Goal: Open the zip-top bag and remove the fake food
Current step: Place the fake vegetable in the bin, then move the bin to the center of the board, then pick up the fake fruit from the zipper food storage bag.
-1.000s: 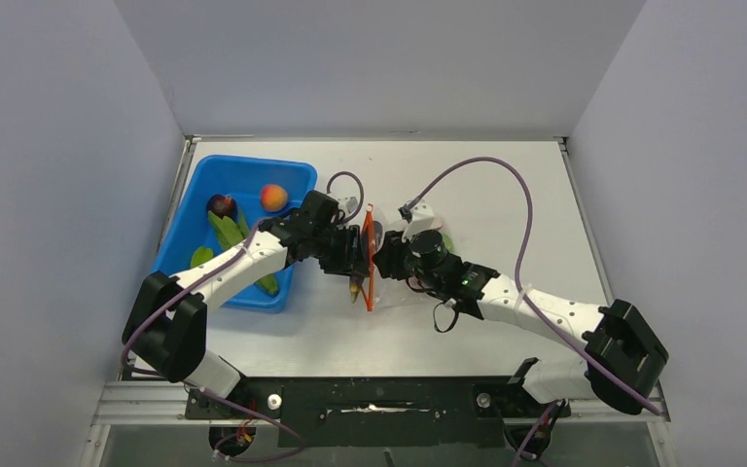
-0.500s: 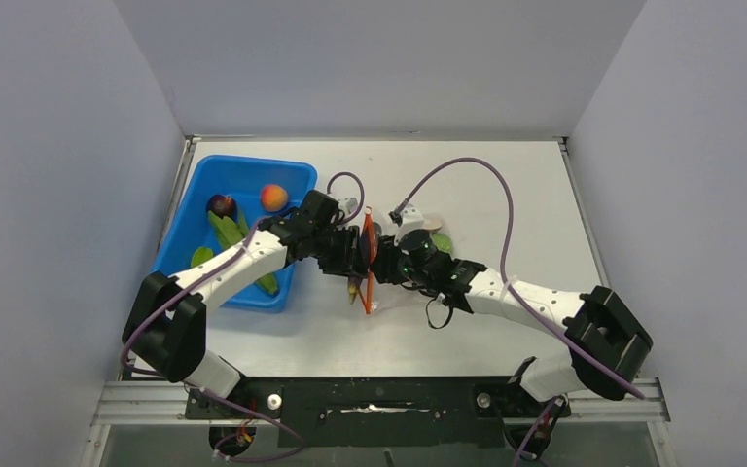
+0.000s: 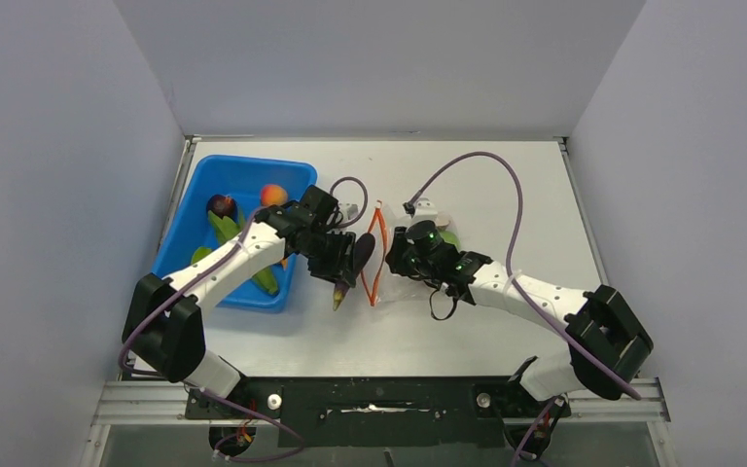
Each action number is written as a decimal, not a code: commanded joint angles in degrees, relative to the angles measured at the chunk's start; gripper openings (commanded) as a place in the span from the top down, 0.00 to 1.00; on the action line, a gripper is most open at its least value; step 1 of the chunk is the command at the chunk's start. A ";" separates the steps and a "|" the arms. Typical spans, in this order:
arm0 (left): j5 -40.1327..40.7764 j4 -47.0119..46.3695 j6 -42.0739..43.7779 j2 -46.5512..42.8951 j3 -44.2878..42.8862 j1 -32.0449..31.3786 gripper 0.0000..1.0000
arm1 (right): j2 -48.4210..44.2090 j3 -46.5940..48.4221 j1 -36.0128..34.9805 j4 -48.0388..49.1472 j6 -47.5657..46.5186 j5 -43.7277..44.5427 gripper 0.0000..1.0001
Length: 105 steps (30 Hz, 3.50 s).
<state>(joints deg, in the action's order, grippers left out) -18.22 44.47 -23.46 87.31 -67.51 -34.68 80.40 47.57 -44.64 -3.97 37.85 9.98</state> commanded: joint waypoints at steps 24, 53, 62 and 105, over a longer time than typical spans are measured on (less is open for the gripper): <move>2.61 -15.40 -6.69 -8.09 6.29 35.98 1.00 | -7.35 -4.46 1.67 11.01 -2.07 -6.85 0.46; 3.75 -32.59 -18.31 -4.21 15.19 36.74 0.35 | -7.93 -2.72 2.30 6.69 -1.91 -4.66 0.43; -11.65 -42.88 -20.25 -6.53 21.26 32.65 0.36 | -6.32 -2.37 2.42 7.04 -1.72 -5.94 0.42; 22.01 -28.13 -26.49 -2.12 3.43 -3.40 0.68 | -28.55 -8.69 7.42 -9.10 5.75 16.59 0.34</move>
<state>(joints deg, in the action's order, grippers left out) -3.09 15.00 -47.48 85.47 -60.97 -37.21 55.09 39.77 -37.52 -11.20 41.67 24.08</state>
